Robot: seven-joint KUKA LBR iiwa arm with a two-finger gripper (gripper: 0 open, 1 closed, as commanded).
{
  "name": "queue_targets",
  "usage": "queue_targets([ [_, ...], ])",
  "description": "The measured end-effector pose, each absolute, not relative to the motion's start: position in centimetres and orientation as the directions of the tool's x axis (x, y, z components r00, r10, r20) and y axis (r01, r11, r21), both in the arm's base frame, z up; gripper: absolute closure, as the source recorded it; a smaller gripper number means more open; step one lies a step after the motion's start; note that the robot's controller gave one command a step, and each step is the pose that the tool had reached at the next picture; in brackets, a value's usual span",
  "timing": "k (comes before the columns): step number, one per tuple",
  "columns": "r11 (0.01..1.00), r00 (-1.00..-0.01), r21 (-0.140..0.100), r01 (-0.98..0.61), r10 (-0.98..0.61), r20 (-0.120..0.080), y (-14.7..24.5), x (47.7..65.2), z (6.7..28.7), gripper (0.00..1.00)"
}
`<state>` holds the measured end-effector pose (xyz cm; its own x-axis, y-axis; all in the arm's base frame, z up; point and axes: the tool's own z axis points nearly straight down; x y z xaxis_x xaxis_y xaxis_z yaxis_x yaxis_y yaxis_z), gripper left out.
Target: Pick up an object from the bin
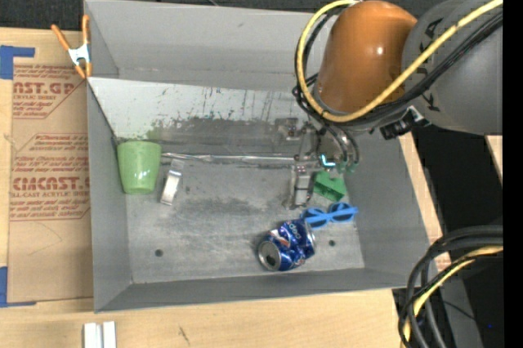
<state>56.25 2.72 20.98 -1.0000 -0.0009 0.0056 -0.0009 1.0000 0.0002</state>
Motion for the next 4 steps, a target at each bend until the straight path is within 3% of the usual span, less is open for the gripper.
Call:
queue_targets([
  [1, 0.971, -0.971, -0.001, 0.240, 0.240, 0.006, -1.0, 49.4, 12.5, 0.00],
  [2, 0.963, -0.963, -0.005, 0.271, 0.271, 0.016, -2.2, 48.4, 6.9, 0.00],
  [3, 0.962, -0.962, 0.000, 0.271, 0.271, 0.001, -2.1, 48.7, 6.9, 1.00],
  [4, 0.962, -0.962, 0.000, 0.271, 0.271, 0.001, -2.1, 48.7, 6.9, 0.00],
])
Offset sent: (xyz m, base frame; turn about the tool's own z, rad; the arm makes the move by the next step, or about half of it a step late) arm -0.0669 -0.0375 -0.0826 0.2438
